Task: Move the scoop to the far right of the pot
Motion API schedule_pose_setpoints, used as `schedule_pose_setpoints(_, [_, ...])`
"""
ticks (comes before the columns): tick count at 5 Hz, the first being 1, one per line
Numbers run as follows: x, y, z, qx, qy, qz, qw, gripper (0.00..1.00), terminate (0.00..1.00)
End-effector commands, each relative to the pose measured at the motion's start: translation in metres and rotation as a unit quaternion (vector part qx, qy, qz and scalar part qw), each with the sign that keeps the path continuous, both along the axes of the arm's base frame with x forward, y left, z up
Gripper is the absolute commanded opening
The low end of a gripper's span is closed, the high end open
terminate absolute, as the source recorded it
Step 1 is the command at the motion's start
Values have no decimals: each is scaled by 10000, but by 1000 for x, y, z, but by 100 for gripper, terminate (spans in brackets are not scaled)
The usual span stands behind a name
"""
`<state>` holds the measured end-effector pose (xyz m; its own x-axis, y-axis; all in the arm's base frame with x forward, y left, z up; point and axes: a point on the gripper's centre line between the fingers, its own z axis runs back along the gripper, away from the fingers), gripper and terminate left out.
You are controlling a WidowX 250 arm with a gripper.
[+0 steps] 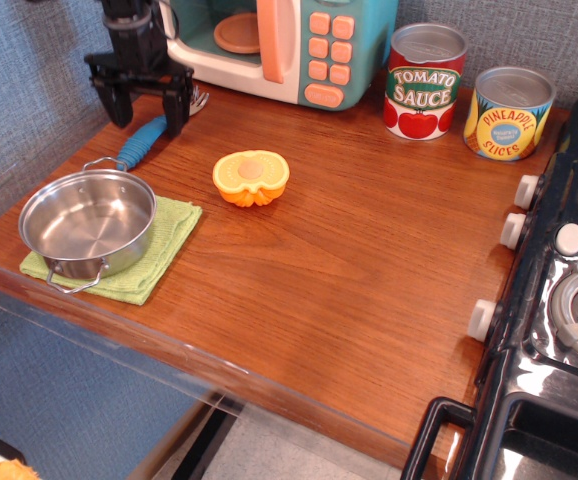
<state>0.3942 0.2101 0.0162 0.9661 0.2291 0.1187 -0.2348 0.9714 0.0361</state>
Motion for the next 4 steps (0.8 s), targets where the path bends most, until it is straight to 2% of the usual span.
schedule_pose_setpoints(1, [5,0,8,107,-71,-129,9998,100,0])
schedule_pose_setpoints(2, [2,-2,4,125,12,-102,9999,0,0])
schedule_pose_setpoints(4, [-2,-2,16,105,-46,-71,9999,0,0])
